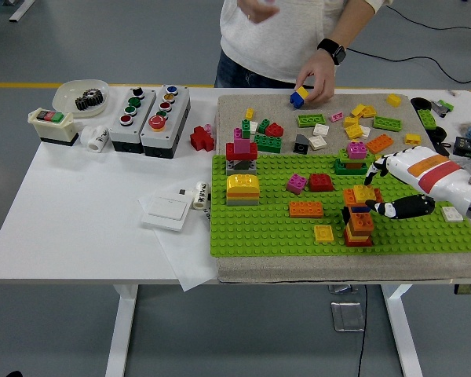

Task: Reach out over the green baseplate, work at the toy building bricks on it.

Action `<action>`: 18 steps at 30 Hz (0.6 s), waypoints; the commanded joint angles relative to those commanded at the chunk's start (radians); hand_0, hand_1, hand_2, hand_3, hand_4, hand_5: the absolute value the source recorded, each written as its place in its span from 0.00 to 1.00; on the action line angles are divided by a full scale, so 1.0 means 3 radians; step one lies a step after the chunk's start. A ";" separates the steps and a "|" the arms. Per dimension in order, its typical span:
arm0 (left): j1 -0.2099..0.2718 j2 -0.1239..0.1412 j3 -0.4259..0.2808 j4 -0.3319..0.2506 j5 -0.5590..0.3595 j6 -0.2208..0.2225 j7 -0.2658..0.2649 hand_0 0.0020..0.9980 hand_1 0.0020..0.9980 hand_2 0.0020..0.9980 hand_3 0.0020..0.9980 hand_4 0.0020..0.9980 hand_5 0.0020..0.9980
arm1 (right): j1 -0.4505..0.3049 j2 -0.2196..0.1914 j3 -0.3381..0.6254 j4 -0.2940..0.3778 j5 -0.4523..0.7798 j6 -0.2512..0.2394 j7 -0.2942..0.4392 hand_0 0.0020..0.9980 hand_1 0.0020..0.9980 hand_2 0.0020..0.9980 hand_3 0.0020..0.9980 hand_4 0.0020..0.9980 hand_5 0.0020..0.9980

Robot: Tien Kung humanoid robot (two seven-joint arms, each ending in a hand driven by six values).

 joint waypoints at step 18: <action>0.0008 -0.0001 -0.0022 0.0001 0.0040 -0.0017 0.0006 0.55 0.63 0.69 0.62 0.65 0.73 | -0.0060 -0.0028 0.0077 0.0139 0.0010 -0.0057 0.0020 0.59 0.60 0.66 0.56 0.72 0.46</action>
